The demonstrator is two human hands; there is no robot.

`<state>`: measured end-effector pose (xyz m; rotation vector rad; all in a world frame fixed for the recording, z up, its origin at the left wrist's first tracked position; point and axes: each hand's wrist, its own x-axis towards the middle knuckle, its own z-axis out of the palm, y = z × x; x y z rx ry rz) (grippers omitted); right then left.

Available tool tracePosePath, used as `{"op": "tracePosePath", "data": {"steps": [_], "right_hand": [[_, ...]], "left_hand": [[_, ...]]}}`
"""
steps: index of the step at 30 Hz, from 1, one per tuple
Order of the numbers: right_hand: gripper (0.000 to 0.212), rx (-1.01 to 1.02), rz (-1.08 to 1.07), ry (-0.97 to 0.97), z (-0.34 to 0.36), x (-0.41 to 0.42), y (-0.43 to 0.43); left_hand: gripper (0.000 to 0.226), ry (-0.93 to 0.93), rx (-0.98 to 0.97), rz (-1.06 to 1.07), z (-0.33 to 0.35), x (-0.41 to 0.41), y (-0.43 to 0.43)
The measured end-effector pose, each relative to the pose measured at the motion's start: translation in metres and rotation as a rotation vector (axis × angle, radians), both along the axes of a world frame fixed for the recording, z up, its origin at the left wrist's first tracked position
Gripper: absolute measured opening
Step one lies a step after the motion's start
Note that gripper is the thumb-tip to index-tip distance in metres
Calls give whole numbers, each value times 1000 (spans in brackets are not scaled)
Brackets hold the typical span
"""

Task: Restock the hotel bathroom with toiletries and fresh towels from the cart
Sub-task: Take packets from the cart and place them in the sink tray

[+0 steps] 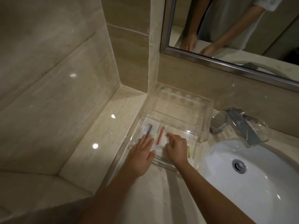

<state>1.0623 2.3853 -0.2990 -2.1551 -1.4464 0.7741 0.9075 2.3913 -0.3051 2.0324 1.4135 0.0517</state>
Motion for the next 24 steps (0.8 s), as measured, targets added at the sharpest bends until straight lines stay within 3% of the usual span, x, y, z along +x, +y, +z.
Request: {"op": "tracePosePath", "data": {"steps": [3,7,12,15,19,24], "right_hand": [[47,-10,-1,-137,-3,1,-9],[44,4,-42,-83,-6,-1,-17],[46,18,85,-23,-15,-11,-9],[43,70,16,5,-8,-6,0],[25,135,-127,180,1,6,12],[30,49,-236,220,-1,15,14]], "left_hand": [[54,8,12,-9,1,-1,-1],[53,-11,18,-19,3,-1,-1],[53,-43,23,-20,0,-2,1],[54,-41,33,-28,-3,-3,0],[54,-29,36,-29,0,-3,-1],[51,-26,44,-38,0,-4,-2]]}}
